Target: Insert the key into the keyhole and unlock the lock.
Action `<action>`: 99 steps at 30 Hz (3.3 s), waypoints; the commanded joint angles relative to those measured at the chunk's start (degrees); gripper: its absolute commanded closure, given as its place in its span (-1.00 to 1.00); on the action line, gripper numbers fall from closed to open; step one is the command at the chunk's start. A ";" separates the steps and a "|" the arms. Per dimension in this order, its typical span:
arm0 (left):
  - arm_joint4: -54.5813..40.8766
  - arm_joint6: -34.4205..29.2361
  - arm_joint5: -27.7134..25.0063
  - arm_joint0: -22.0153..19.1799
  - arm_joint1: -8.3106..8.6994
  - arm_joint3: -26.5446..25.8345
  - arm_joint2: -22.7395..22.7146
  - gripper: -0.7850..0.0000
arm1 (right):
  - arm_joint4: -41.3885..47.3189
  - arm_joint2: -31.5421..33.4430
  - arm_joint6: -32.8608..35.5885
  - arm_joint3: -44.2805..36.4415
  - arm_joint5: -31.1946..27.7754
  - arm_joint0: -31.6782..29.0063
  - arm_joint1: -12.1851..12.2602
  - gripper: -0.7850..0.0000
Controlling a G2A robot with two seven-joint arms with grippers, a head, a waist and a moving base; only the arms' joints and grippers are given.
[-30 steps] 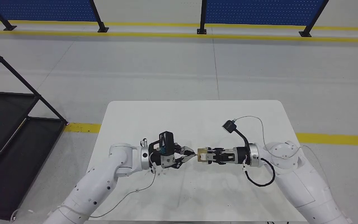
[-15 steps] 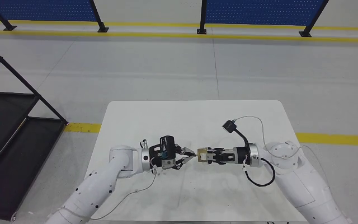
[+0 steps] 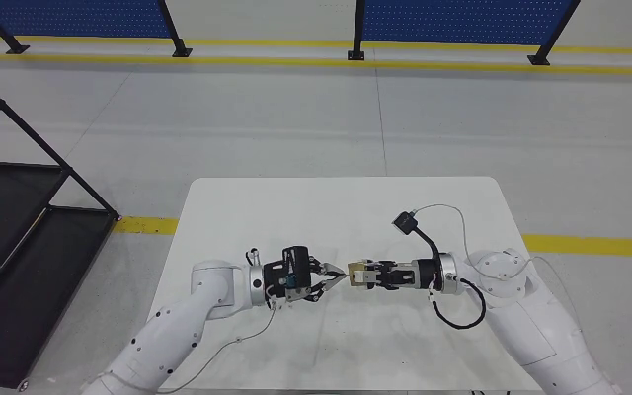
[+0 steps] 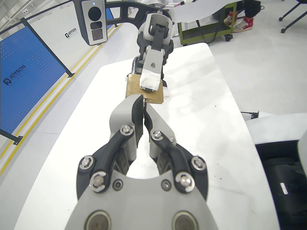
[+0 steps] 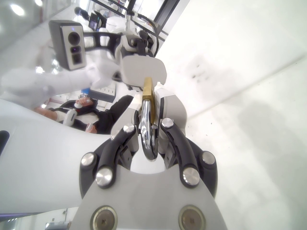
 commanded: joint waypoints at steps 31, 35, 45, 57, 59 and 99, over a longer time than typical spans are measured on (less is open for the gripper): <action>2.92 -0.58 3.88 2.12 0.23 -1.55 -0.86 -1.00 | 0.00 0.00 0.00 0.00 0.00 0.00 0.00 1.00; 0.79 0.77 3.68 3.60 0.70 -0.23 -4.03 -1.00 | 0.00 0.00 0.00 0.00 0.00 0.00 0.00 1.00; -1.70 2.19 4.63 10.40 2.21 -1.45 -14.15 -1.00 | 0.00 0.00 0.00 0.00 0.00 0.00 0.00 1.00; -2.59 1.98 4.53 11.06 2.37 -1.49 -15.55 -1.00 | 0.00 0.00 0.00 0.00 0.00 0.00 0.00 1.00; -2.59 1.98 4.53 11.06 2.37 -1.49 -15.55 -1.00 | -1.33 -0.08 -1.03 -0.04 1.09 -0.16 0.01 1.00; -2.59 1.98 4.53 11.06 2.37 -1.49 -15.55 -1.00 | -21.68 -16.95 -3.74 10.14 33.80 10.05 -4.82 -1.00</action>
